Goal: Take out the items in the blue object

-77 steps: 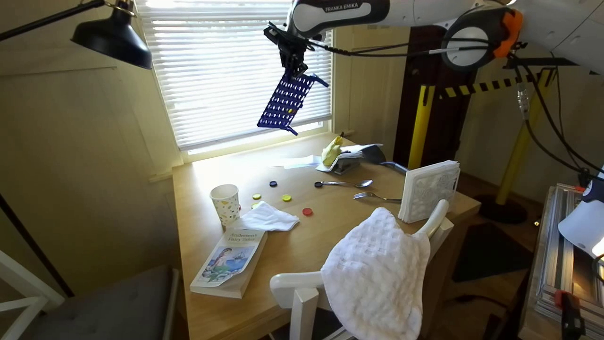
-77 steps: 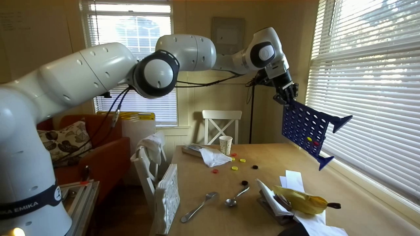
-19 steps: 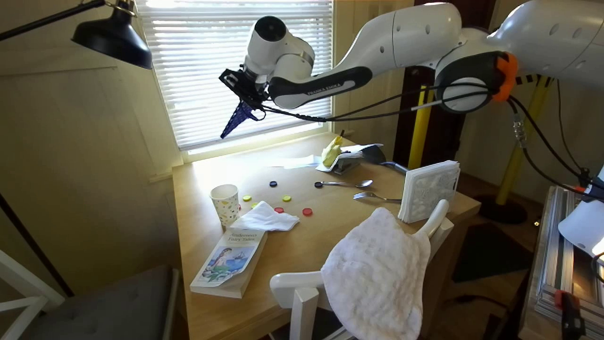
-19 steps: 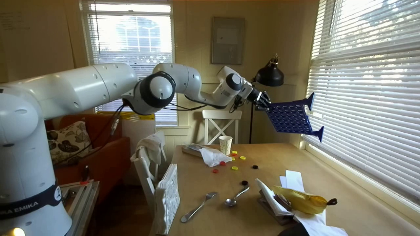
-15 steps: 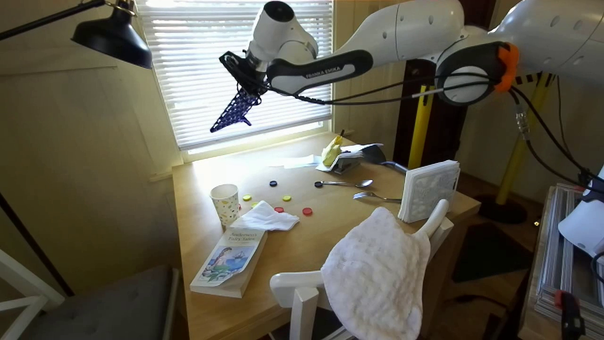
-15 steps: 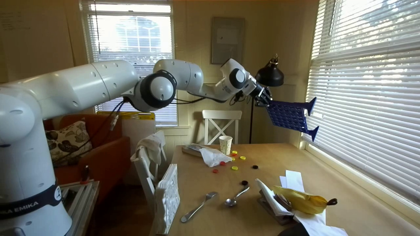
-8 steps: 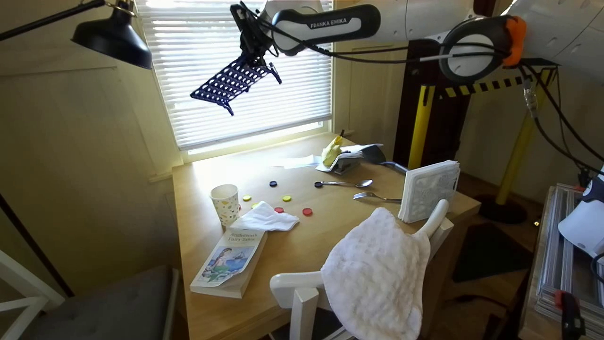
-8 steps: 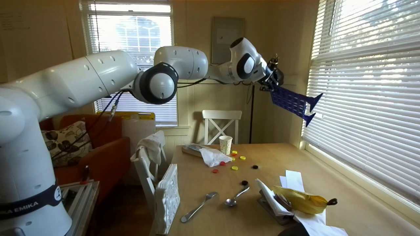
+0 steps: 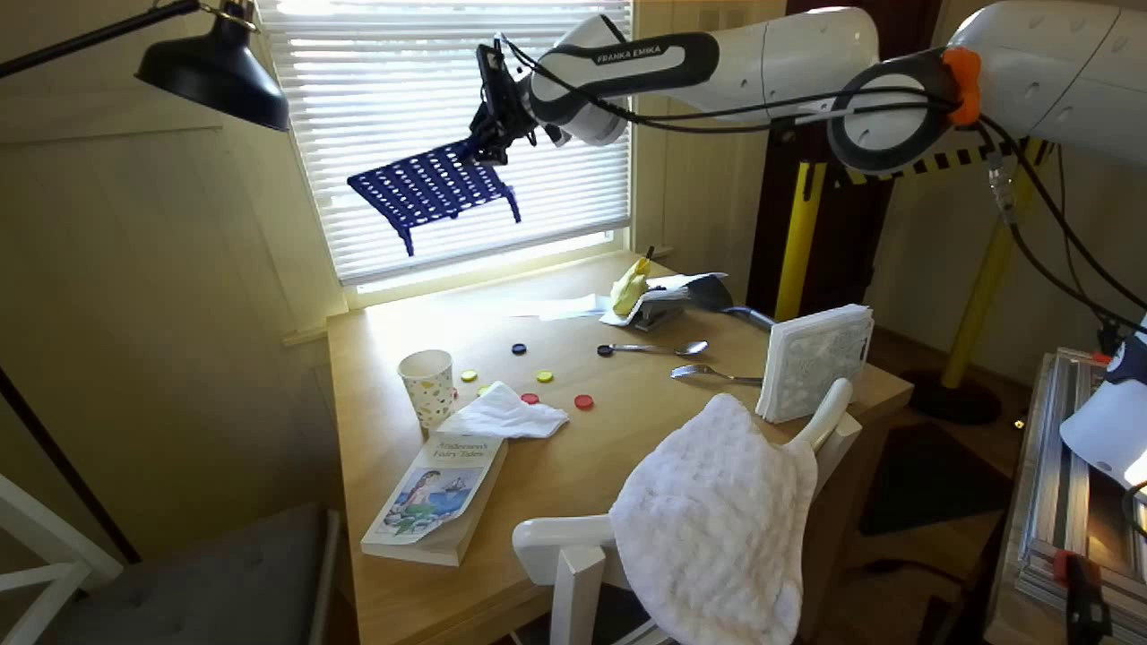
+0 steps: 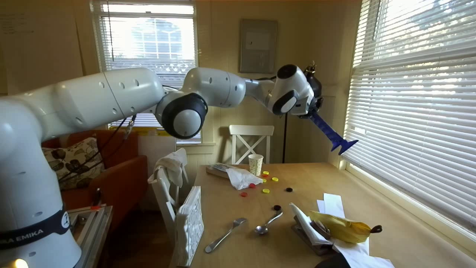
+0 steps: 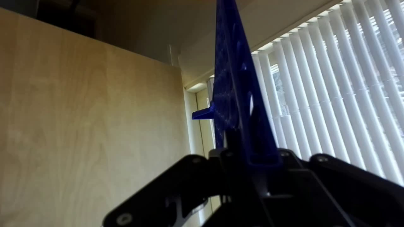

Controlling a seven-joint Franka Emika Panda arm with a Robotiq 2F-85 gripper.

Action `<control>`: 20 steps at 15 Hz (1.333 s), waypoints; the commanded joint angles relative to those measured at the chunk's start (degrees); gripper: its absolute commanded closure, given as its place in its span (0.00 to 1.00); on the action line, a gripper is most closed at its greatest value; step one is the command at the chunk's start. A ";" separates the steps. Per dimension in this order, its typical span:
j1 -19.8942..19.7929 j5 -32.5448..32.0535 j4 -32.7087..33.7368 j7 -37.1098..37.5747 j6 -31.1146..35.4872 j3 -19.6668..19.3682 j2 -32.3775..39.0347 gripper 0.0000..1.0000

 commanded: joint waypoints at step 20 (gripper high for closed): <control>-9.21 32.07 2.00 -20.91 -10.34 22.90 6.67 0.96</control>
